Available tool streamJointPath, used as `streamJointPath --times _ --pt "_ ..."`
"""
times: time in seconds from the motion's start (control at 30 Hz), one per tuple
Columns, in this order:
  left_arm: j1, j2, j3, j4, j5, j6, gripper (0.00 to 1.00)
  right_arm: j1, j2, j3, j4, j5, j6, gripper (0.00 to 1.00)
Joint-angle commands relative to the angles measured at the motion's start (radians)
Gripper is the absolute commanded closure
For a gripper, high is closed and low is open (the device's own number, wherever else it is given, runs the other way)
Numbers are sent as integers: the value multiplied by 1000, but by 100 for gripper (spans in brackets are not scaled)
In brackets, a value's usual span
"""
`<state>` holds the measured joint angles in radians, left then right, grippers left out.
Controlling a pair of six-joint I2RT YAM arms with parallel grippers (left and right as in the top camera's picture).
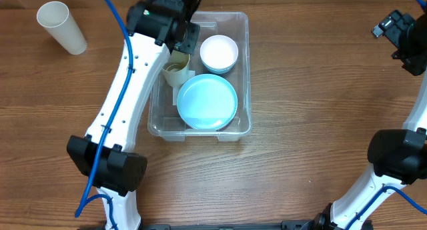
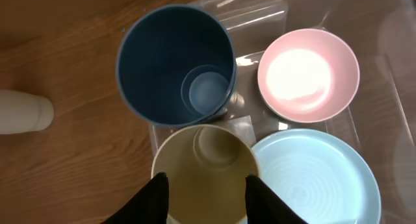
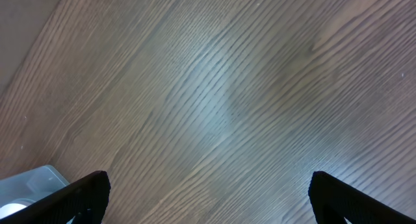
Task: Pack container
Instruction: 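Place the cream cup upright in the bin beside the blue cups, then move the left gripper to the last cream cup and grasp it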
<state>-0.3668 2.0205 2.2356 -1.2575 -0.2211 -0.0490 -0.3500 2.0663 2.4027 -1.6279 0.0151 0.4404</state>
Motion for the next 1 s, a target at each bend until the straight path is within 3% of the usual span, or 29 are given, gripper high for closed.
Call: streamJointPath --times 0.0,0.13,0.27,0.3,0.47,0.63,0.97 --pt "2 6 97 -40 8 -14 55 3 -13 20 2 9 -2 0" --pt "66 6 158 -17 4 -110 40 3 -13 20 2 9 -2 0" --pt "221 7 157 51 6 -251 26 3 -13 20 2 9 -2 0" --pt "259 7 157 64 13 -270 19 3 -13 20 2 9 -2 0" --pt "435 25 157 168 24 -212 0 3 -13 20 2 9 -2 0" --pt "513 139 156 269 32 -141 0 3 -13 20 2 9 -2 0" --pt "526 282 156 471 30 29 0 3 -13 20 2 9 -2 0"
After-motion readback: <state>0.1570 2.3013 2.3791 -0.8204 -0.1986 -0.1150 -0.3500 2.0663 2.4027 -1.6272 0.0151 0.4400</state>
